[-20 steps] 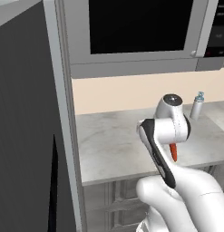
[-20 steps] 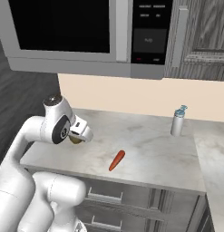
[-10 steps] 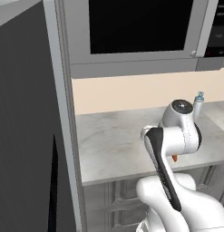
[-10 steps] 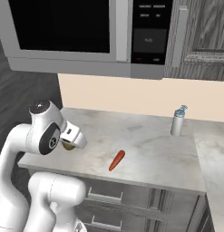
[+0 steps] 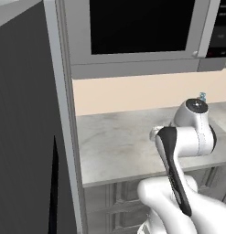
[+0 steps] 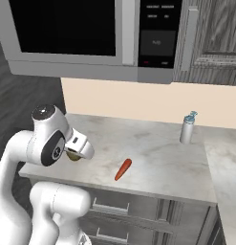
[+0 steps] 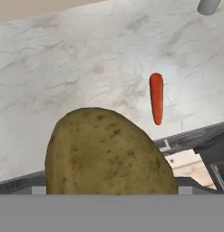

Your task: Place the potato and carrot inside the fridge drawer. Close the drawer after placing the vegetables.

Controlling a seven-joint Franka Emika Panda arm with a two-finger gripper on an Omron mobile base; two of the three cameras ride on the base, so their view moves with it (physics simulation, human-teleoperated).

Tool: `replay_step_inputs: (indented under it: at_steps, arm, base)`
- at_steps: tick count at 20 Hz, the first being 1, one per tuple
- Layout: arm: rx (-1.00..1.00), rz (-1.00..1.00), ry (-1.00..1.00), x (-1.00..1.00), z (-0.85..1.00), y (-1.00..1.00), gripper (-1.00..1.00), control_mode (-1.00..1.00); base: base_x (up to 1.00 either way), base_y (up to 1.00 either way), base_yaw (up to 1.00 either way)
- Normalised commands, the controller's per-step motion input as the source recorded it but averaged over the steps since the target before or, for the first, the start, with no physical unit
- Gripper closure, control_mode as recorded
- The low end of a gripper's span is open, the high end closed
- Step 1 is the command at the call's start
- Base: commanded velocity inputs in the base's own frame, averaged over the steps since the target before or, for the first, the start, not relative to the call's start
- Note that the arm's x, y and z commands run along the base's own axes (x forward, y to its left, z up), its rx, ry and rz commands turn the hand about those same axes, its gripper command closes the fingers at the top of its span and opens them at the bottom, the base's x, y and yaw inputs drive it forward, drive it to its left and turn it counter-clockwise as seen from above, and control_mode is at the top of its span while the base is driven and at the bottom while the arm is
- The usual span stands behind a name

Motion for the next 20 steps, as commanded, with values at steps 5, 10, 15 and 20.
replay_step_inputs:
  at_steps: [5, 10, 15, 20]
  arm:
    - [0.00, 0.01, 0.00, -0.16, 0.00, -0.14, 1.00, 1.00]
    - [0.00, 0.00, 0.00, 0.00, 0.00, 0.00, 1.00, 1.00]
    - [0.00, 0.00, 0.00, 0.00, 0.00, 0.00, 1.00, 1.00]
    - [0.00, 0.00, 0.00, 0.00, 0.00, 0.00, 1.00, 1.00]
  base:
    - [-0.38, -0.09, 0.00]
    - [-0.88, 0.00, 0.00]
    - [-1.00, 0.03, 0.11]
    - [-1.00, 0.16, 0.25]
